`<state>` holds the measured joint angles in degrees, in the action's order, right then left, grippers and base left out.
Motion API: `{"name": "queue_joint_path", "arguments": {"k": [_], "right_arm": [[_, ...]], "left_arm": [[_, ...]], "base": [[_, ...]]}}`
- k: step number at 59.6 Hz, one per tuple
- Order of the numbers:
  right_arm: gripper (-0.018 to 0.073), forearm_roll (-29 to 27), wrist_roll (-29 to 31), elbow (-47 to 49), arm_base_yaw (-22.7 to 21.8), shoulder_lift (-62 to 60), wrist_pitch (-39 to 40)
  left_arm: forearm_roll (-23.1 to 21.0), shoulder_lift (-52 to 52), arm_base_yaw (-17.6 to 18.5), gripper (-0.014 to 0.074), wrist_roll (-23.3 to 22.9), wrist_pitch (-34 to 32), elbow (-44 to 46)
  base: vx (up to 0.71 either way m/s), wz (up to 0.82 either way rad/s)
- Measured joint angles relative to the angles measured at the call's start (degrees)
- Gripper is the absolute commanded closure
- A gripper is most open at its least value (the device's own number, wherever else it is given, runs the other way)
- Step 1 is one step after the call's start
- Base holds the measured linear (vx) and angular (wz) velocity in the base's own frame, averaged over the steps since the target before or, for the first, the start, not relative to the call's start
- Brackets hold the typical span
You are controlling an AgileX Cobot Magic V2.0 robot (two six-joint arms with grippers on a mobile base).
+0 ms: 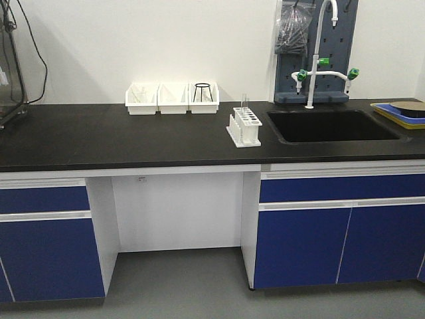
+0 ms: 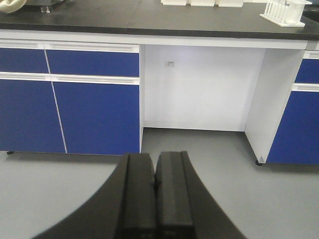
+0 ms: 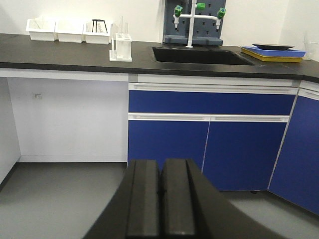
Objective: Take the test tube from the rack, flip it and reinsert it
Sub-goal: 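Drive the base toward the white test-tube rack on the bench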
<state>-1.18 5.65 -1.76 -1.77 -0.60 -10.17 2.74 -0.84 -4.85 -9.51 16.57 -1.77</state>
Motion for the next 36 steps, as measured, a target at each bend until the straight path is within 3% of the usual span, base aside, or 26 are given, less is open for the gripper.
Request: {"name": "queue_joint_path", "arguments": {"k": [36], "right_arm": [[0.0568,0.0,0.0,0.0,0.0,0.0,0.0]], "left_arm": [[0.0,0.0,0.0,0.0603,0.0,0.0,0.0]], "base": [[0.01,0.01]]}}
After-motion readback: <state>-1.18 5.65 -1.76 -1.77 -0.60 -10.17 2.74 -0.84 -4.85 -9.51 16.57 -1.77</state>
